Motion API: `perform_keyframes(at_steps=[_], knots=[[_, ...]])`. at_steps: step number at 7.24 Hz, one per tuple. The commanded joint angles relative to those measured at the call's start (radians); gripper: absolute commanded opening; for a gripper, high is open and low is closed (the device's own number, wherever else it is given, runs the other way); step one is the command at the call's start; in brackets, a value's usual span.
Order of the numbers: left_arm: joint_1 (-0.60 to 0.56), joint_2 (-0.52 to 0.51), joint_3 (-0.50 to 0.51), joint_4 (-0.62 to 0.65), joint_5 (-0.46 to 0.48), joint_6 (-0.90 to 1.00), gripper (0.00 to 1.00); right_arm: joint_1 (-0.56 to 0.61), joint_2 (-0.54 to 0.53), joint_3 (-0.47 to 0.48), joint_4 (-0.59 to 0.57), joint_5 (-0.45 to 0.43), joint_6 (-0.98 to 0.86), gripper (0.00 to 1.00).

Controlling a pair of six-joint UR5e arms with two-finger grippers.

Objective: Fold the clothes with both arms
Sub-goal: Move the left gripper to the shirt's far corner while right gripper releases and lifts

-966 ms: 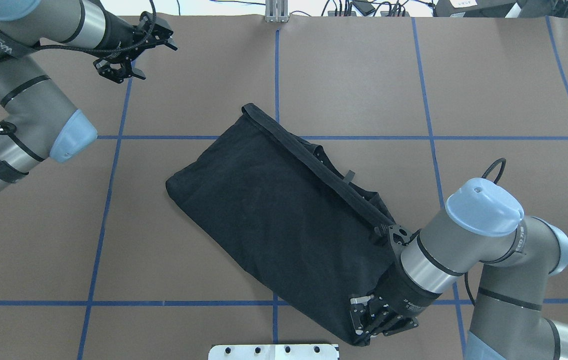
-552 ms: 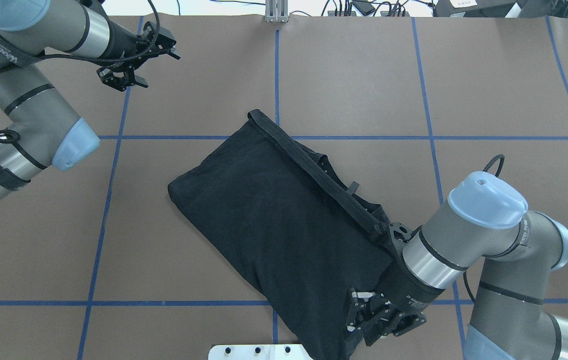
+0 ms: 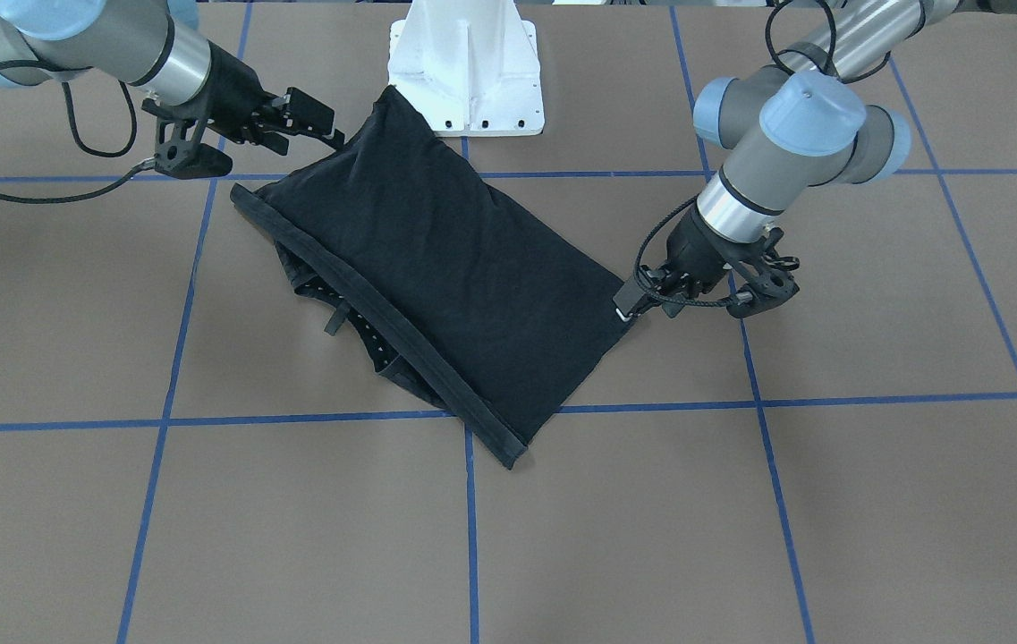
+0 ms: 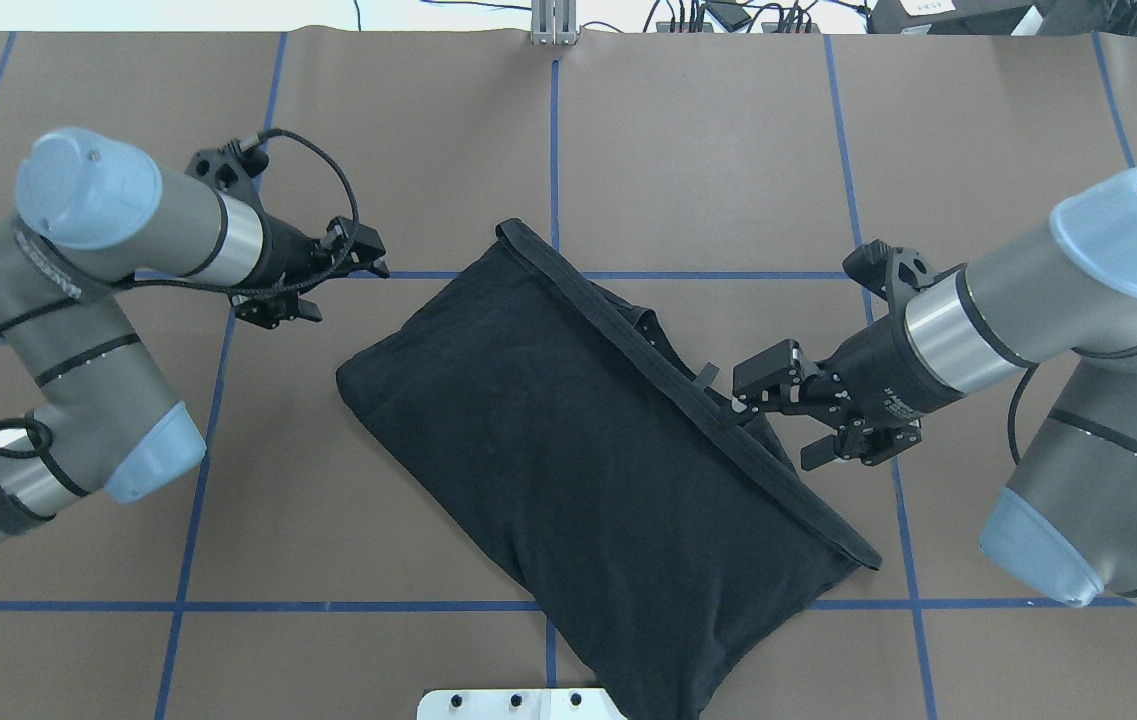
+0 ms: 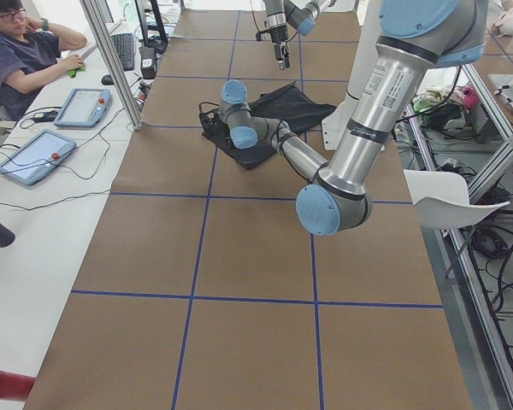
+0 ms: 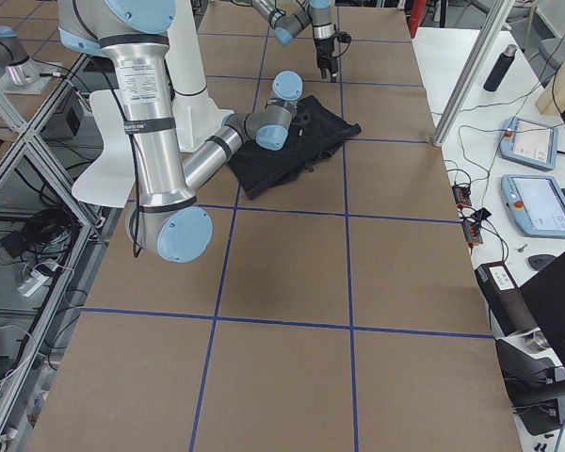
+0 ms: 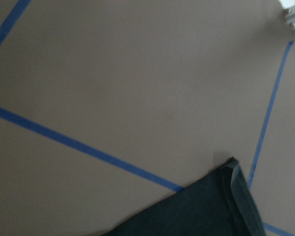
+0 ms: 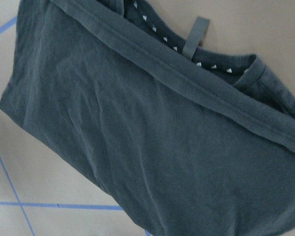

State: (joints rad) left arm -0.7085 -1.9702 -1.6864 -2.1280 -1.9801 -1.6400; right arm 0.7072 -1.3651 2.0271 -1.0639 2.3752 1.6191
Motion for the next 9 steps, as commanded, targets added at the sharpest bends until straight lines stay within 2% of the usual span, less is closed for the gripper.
perform_keyframes(at_steps=[1,2,3,6,7,9], knots=[[0.084,0.057,-0.003,-0.003,0.075,-0.004,0.99,0.031,0.018,-0.002,-0.001,-0.042,-0.002,1.00],[0.096,0.060,0.007,-0.001,0.090,-0.003,0.98,0.031,0.018,-0.002,-0.001,-0.045,-0.002,1.00],[0.102,0.062,0.013,-0.001,0.090,-0.001,0.90,0.031,0.020,-0.002,-0.001,-0.045,-0.002,1.00],[0.135,0.060,0.021,0.000,0.112,-0.001,0.85,0.038,0.018,-0.004,-0.001,-0.047,-0.002,1.00],[0.135,0.062,0.027,0.000,0.110,-0.003,0.73,0.038,0.018,-0.004,-0.001,-0.047,-0.002,1.00],[0.138,0.047,0.065,-0.001,0.110,-0.001,0.70,0.040,0.017,-0.004,0.001,-0.047,-0.002,1.00]])
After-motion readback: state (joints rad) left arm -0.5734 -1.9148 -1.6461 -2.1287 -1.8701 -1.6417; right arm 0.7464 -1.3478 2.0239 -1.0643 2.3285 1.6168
